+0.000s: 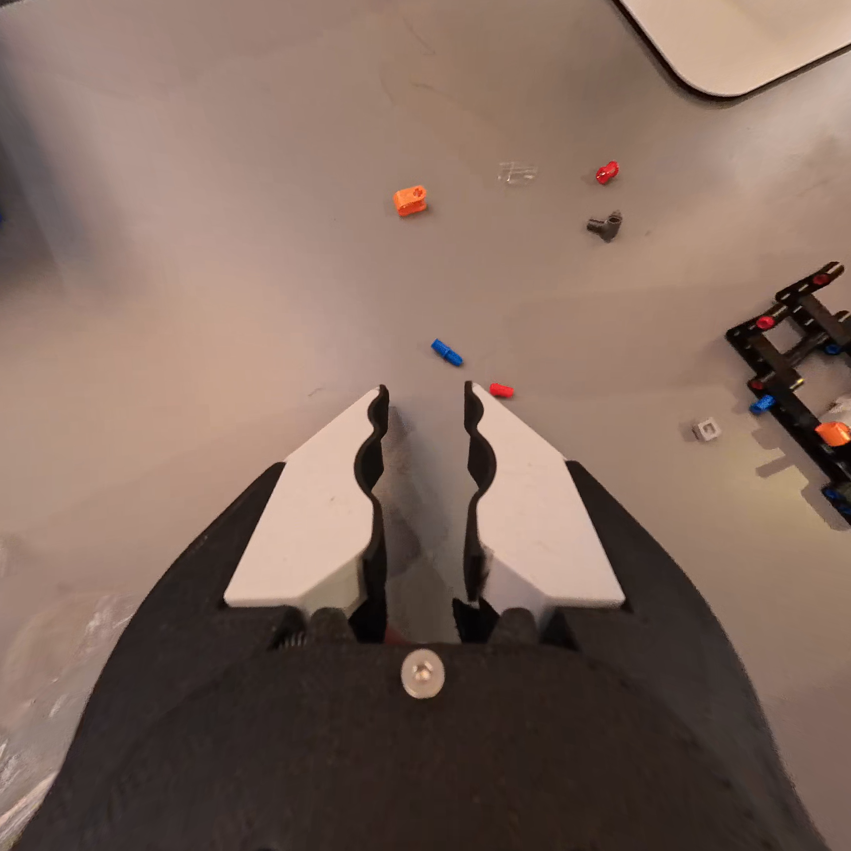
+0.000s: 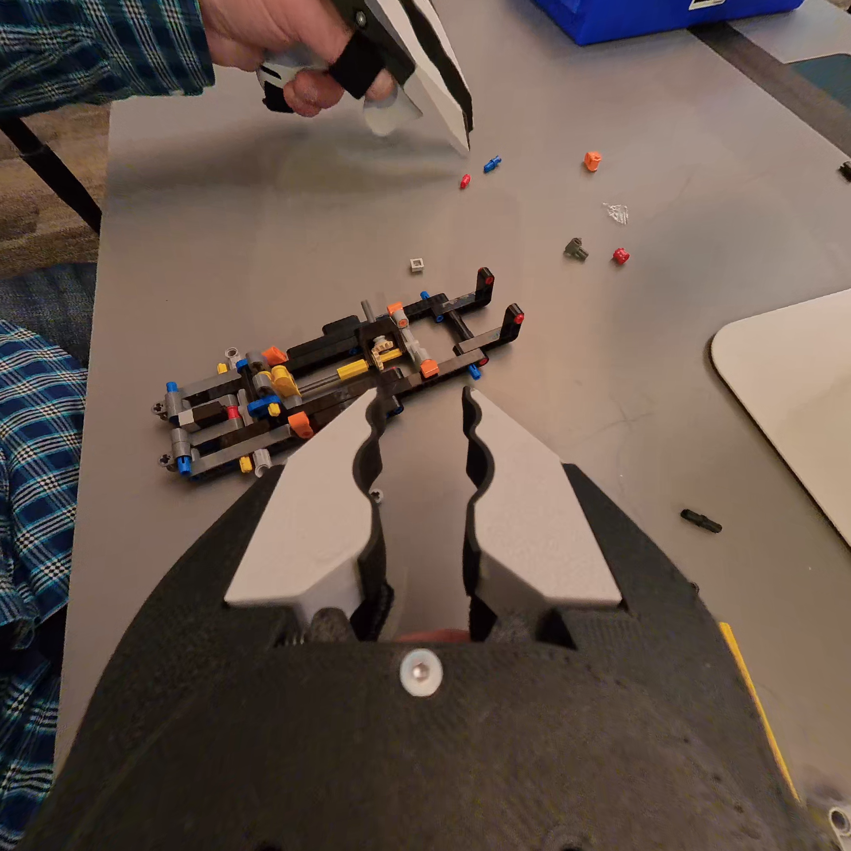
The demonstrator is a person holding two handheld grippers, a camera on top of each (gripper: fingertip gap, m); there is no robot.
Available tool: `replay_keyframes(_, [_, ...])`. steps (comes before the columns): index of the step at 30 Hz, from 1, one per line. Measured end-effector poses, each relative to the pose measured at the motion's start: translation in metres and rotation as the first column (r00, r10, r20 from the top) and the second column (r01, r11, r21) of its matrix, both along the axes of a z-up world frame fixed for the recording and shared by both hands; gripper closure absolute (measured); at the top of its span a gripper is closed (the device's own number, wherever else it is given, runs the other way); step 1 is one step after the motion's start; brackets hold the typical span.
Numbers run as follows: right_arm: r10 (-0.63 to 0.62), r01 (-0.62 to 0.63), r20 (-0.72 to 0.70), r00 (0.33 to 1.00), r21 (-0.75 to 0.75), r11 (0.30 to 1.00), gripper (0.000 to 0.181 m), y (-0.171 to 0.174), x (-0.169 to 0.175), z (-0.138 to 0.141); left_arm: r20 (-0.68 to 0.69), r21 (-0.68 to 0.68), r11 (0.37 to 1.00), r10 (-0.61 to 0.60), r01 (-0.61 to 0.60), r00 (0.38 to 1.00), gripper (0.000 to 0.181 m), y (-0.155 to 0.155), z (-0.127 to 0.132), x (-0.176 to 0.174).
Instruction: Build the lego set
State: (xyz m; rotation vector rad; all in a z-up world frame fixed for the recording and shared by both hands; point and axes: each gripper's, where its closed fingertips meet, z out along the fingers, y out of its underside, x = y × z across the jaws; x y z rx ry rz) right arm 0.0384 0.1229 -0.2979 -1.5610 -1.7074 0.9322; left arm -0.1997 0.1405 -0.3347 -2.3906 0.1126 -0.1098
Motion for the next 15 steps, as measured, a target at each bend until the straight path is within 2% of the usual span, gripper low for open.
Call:
replay_keyframes(8, [-0.006,0.006,-0.012,1.0,-0.012,1.0,0.151,0.002,0.001,0.001,-0.027,-0.029,0.999,0.044,-0.045,0.999,0.154,0.017,-0.008,0.011])
replay_keyframes(15, [-0.01,0.01,-0.025,1.0,-0.016,1.0,0.151,0.004,0.002,0.004,-0.058,-0.076,0.996,0.051,-0.055,0.997,0.175,0.019,-0.009,0.01])
